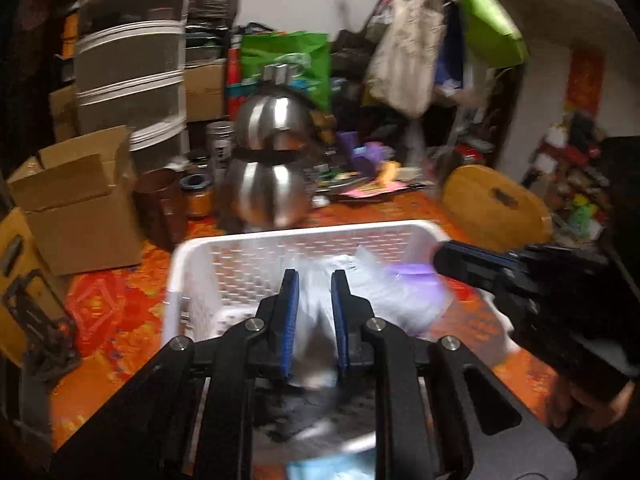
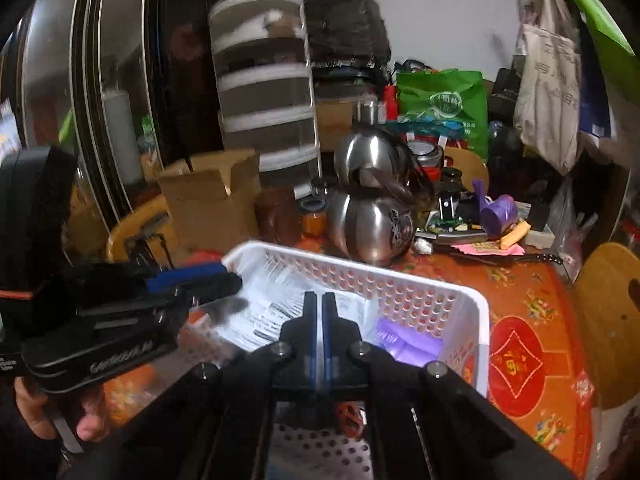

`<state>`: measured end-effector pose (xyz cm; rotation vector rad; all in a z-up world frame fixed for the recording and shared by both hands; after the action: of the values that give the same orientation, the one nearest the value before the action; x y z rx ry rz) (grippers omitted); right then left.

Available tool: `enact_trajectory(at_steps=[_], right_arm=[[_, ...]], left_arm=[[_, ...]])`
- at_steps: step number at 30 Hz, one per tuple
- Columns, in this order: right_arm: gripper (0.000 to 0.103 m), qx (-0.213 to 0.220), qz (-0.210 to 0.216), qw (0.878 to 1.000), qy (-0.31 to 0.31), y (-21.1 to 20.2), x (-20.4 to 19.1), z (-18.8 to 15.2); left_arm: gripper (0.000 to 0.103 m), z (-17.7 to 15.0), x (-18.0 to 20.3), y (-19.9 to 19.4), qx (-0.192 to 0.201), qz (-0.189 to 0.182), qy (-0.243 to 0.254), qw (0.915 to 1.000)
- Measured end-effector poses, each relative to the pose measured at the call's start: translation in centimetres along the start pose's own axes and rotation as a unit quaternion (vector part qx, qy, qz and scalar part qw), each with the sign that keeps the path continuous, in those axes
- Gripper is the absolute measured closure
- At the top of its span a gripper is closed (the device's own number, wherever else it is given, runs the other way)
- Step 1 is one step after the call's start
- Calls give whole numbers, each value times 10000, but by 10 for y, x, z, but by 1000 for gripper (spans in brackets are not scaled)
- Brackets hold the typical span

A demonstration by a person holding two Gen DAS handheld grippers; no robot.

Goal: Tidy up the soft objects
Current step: 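Carry the paper packet into the basket and open both grippers, then move both grippers to the clear plastic bag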

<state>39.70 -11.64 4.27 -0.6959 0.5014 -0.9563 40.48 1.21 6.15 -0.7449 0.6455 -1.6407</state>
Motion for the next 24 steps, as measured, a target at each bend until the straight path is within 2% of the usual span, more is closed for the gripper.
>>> enact_trajectory(at_steps=[1, 2, 3, 4, 6, 8, 10, 12, 17, 19, 24], right_arm=[[102, -26, -14, 10000, 72, 3, 2, -1], [102, 21, 14, 9999, 134, 3, 4, -4], [102, 83, 50, 9997, 205, 1, 7, -7], [100, 76, 57, 9996, 250, 1, 10, -9], [95, -64, 10, 9995, 303, 4, 15, -12], [84, -174, -54, 9990, 418, 8, 22, -15], [61, -195, 41, 9986, 492, 9, 27, -19], [46, -178, -73, 9987, 479, 10, 28, -23], [42, -175, -155, 9986, 477, 7, 27, -33], [37, -138, -137, 9983, 543, 2, 28, -40], [35, -89, -328, 9978, 565, -18, 26, -70]], left_arm=[[68, 2, -4, 8, -74, 210, -45, 9997], [59, 1, -8, 17, -210, 415, -90, 9989], [45, 0, -13, 28, -433, 674, -183, 9966], [37, -2, -19, 32, -472, 793, -265, 9954], [30, -5, -26, 30, -318, 722, -292, 9965], [27, -9, -32, 28, -302, 603, -404, 9969], [25, -11, -32, 28, -293, 399, -404, 9980], [24, -16, -29, 28, -256, 438, -328, 9982], [23, -27, -22, 18, -218, 357, -296, 9987], [23, -35, -20, 11, -255, 300, -318, 9987], [22, -72, -16, -17, -242, 358, -270, 9987]])
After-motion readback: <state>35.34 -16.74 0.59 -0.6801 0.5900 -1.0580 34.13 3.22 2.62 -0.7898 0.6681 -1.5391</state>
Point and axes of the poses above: each gripper's, at about its wrist camera, not at the fingertips, and y roughly the way its jaws point, x to its right, z to its top, the point moved 3 cm from there along y, roughly the way its jaws point, and after that the axes turned 13 degrees about -x, right-handed, at the moved point
